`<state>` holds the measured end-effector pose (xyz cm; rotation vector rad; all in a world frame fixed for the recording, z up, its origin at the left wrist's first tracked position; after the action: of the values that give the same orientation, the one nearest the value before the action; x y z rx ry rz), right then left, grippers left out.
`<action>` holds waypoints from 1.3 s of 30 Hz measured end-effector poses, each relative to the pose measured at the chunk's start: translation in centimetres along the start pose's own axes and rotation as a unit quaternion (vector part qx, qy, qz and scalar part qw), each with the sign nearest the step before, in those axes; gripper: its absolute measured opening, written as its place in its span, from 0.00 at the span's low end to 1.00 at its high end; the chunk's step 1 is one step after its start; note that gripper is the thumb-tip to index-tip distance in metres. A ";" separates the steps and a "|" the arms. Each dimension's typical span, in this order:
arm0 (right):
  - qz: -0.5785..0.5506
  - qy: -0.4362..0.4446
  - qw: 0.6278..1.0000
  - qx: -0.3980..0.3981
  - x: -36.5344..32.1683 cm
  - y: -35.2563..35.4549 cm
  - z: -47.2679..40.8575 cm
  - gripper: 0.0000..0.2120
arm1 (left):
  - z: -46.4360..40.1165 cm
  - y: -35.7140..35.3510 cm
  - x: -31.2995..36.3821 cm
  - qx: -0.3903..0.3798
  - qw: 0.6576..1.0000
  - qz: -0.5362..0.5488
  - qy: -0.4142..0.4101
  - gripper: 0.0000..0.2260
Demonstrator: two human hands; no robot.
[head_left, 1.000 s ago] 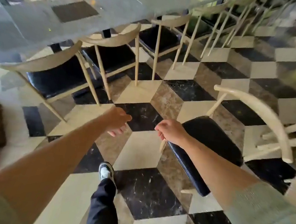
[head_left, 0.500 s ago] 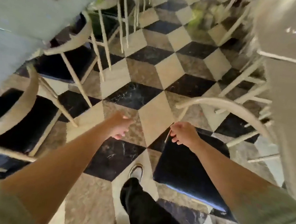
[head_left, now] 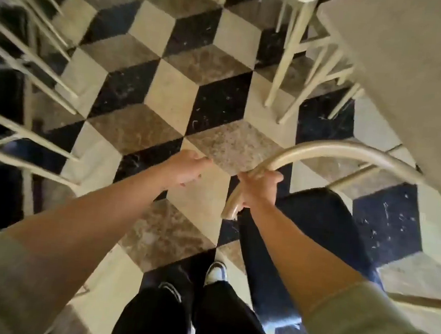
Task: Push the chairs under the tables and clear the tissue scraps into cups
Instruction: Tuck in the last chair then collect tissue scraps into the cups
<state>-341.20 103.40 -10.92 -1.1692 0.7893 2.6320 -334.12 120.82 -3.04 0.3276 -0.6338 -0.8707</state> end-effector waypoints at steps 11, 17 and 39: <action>-0.163 -0.171 0.958 -0.163 1.9 -0.5 -4.2 0.18 | -9.6 -16.1 23.6 -0.163 0.933 -0.223 -0.232 0.29; -0.342 -0.195 0.915 -0.087 2.9 -2.3 -3.5 0.14 | -11.7 -20.6 26.1 -0.213 0.903 -0.268 -0.259 0.23; 0.144 -0.109 0.965 -0.189 6.6 12.7 -4.4 0.13 | -13.6 -17.1 24.5 -0.095 0.987 -0.032 -0.124 0.15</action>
<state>-347.19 89.84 -13.07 -0.8639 0.4569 3.1885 -324.13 91.21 -12.98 0.0671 -0.7672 -1.0340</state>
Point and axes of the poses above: each hand's wrist, its own z-axis away from the middle knuckle, its own y-axis out of the back of the hand, x = y × z, the point moved 3 cm from there along -z, towards the middle knuckle, and after that the axes turned 6 degrees about y, right-handed, at the moved point
